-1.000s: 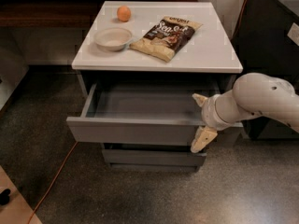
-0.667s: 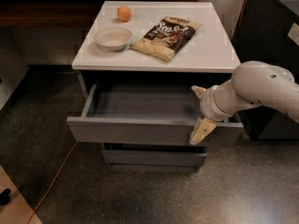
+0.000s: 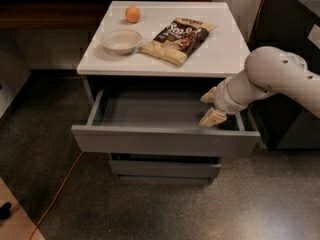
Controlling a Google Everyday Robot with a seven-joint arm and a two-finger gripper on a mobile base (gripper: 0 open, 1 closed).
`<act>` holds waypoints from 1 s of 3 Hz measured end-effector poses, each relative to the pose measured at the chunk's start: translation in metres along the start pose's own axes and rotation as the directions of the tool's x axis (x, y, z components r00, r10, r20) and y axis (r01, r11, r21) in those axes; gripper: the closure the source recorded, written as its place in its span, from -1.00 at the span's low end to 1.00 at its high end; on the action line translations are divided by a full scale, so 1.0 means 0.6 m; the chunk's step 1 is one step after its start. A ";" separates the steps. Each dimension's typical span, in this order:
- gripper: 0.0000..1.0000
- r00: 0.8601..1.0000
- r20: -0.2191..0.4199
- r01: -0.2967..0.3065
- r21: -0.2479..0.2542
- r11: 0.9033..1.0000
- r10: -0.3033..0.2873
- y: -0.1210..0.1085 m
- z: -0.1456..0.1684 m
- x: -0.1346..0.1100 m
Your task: Open top drawer
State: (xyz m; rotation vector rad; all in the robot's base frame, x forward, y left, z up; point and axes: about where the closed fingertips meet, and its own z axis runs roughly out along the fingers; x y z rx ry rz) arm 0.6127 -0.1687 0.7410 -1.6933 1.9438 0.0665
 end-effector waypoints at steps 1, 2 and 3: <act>0.25 1.000 -0.014 -0.027 -0.018 0.999 0.026 -0.024 0.022 0.004; 0.87 0.998 -0.049 -0.041 -0.055 0.998 0.038 -0.024 0.064 0.014; 1.00 0.997 -0.066 -0.049 -0.087 0.995 0.043 -0.008 0.089 0.020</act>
Offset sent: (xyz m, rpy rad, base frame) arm 0.0373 0.0042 -0.0439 -0.0494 0.0998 -0.0353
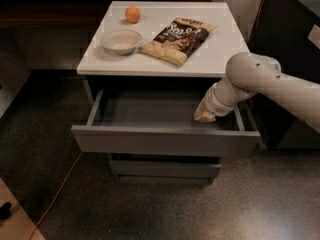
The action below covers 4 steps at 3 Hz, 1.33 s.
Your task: Open top drawer
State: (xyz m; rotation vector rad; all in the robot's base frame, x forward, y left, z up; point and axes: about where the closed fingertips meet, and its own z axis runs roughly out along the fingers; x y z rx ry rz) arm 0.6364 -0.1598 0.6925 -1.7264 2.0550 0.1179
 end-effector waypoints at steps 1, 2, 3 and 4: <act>1.00 1.000 -0.003 -0.010 -0.034 0.999 0.009 0.024 0.019 0.004; 1.00 1.000 0.003 -0.016 -0.058 0.998 0.016 0.050 0.025 0.007; 1.00 1.000 0.015 -0.020 -0.072 0.997 0.021 0.075 0.020 0.008; 1.00 0.999 0.027 -0.017 -0.088 0.996 0.020 0.101 0.010 0.007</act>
Offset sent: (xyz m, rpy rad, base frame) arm -0.0422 0.0090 -0.0268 0.0281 0.0800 0.0095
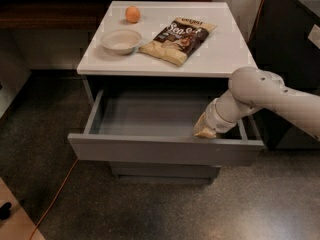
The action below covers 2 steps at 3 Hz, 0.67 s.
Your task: Open top drawer
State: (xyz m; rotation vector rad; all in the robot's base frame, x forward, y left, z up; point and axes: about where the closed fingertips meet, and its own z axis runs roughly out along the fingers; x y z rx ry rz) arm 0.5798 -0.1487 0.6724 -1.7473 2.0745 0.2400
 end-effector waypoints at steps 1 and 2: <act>1.00 1.000 0.009 0.010 -0.014 1.000 -0.010 0.029 -0.011 -0.002; 1.00 1.000 0.013 0.014 -0.036 0.999 -0.014 0.056 -0.014 -0.001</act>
Offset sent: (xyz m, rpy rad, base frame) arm -0.0566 0.0050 0.0041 0.0217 0.0460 0.0436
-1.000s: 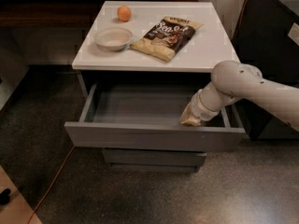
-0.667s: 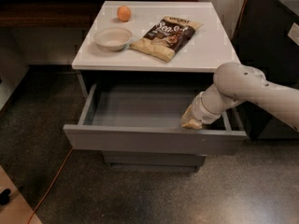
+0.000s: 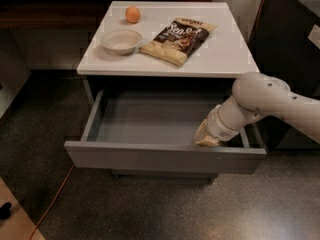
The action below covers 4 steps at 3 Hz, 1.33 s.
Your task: Open top drawer
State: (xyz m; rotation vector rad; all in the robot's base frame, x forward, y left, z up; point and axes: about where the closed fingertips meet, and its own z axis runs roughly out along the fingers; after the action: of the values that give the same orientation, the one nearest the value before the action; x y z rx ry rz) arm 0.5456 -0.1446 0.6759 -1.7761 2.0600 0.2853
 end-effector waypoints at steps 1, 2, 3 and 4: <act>1.00 1.000 0.001 0.003 -0.029 1.000 -0.003 0.028 0.003 0.001; 1.00 1.000 0.029 0.013 -0.103 0.995 -0.010 0.103 -0.009 -0.006; 1.00 1.000 0.029 0.013 -0.103 0.995 -0.010 0.103 -0.009 -0.006; 1.00 1.000 0.024 0.020 -0.064 0.998 -0.019 0.079 -0.029 -0.010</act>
Offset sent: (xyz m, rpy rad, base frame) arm -0.0476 0.0041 -0.0068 0.0129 0.0694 0.0361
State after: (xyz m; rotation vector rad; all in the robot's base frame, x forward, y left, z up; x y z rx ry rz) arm 0.4971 -0.1382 0.6888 -1.8202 2.0380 0.3682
